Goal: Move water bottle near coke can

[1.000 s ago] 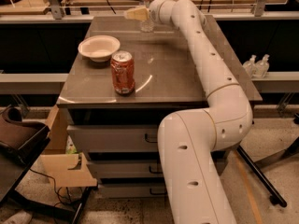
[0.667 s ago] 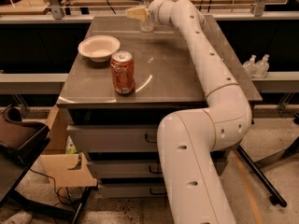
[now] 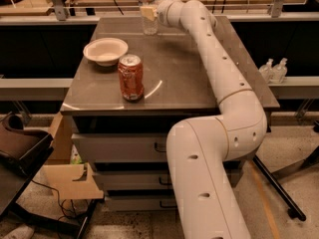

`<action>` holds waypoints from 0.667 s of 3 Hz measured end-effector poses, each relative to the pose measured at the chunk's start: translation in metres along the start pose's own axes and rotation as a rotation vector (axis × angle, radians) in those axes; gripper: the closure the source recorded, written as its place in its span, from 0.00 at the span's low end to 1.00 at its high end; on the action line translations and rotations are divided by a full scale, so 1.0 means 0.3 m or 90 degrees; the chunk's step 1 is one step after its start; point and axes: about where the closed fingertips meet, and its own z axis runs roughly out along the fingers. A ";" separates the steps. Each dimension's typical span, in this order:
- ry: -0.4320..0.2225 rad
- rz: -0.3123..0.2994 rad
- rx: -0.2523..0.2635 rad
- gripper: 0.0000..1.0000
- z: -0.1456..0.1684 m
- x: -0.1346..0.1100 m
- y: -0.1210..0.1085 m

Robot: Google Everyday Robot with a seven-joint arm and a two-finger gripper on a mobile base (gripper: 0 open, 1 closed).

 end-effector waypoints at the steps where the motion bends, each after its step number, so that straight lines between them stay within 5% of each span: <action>1: 0.001 0.000 -0.002 0.95 0.007 0.005 0.007; 2: 0.002 0.001 -0.003 1.00 0.012 0.008 0.013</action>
Offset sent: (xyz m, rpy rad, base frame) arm 0.0003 0.0022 -0.0015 -0.0003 0.0018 0.0023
